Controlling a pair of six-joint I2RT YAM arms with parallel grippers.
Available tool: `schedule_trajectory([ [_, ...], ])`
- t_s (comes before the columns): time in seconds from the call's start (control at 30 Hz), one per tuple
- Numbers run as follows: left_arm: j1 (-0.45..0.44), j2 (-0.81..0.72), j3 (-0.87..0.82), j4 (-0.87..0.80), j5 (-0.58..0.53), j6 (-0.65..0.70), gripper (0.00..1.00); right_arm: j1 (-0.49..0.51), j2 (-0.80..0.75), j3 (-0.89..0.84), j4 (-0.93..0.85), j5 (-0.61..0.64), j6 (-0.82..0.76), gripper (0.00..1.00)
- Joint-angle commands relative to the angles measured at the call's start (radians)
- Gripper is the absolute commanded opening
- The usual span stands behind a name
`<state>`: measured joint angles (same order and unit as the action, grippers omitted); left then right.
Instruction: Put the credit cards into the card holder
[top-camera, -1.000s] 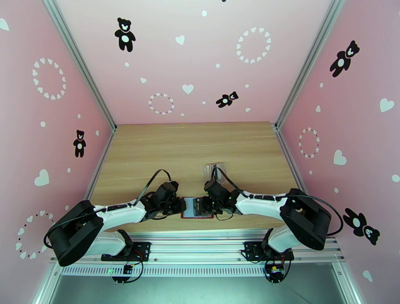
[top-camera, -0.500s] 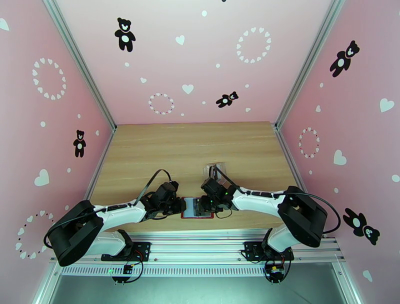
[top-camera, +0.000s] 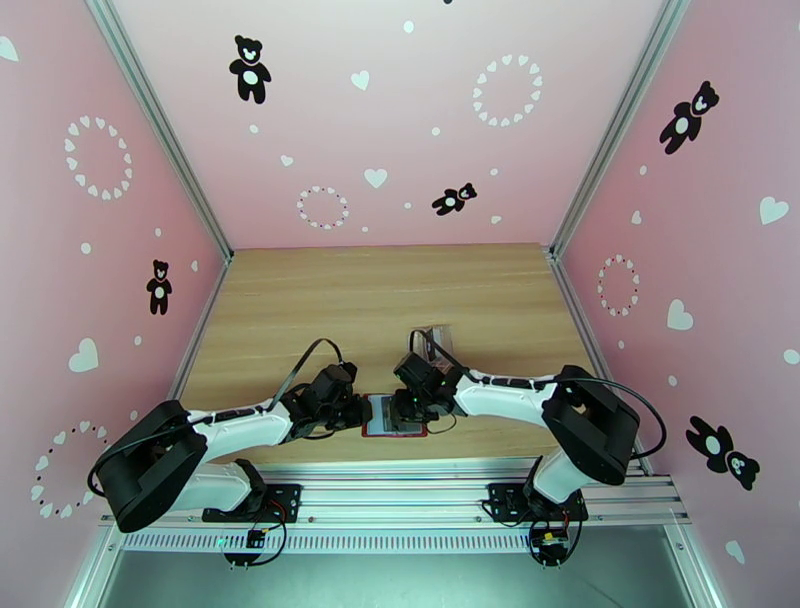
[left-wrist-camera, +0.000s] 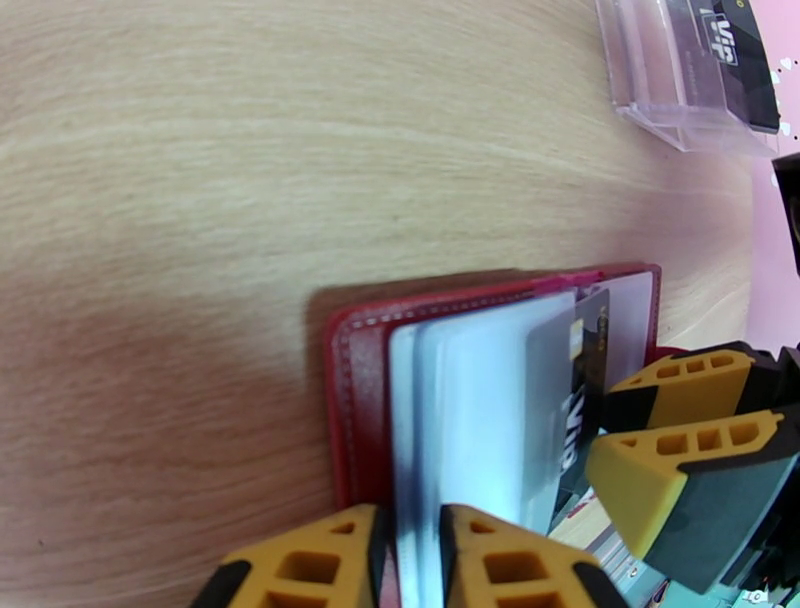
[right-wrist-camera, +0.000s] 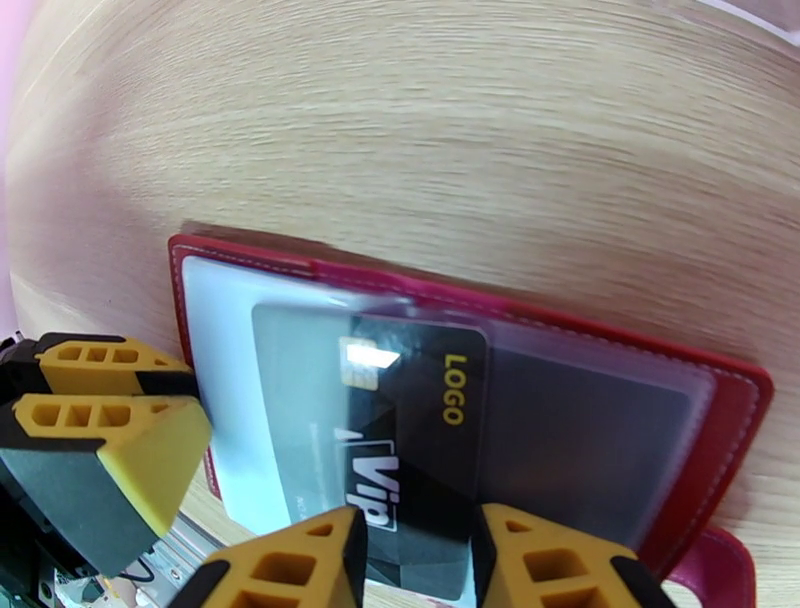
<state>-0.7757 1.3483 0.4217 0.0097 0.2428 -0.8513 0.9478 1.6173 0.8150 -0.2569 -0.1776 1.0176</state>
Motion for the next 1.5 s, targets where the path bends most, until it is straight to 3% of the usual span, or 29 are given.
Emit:
schedule_trajectory([
  [0.0, -0.008, 0.018, -0.018, -0.043, -0.025, 0.002, 0.23, 0.019, 0.042, 0.030, 0.013, -0.024, 0.002, 0.33],
  [0.73, -0.009, 0.001, -0.020, -0.044, -0.025, -0.005, 0.23, 0.041, 0.059, 0.039, 0.112, -0.113, 0.061, 0.29],
  [1.23, -0.008, -0.102, -0.005, -0.143, -0.071, 0.002, 0.26, 0.041, -0.043, 0.088, -0.089, 0.038, -0.028, 0.30],
  [1.47, -0.009, -0.128, -0.011, -0.160, -0.081, 0.000, 0.26, 0.041, 0.004, 0.122, -0.083, 0.021, -0.040, 0.21],
])
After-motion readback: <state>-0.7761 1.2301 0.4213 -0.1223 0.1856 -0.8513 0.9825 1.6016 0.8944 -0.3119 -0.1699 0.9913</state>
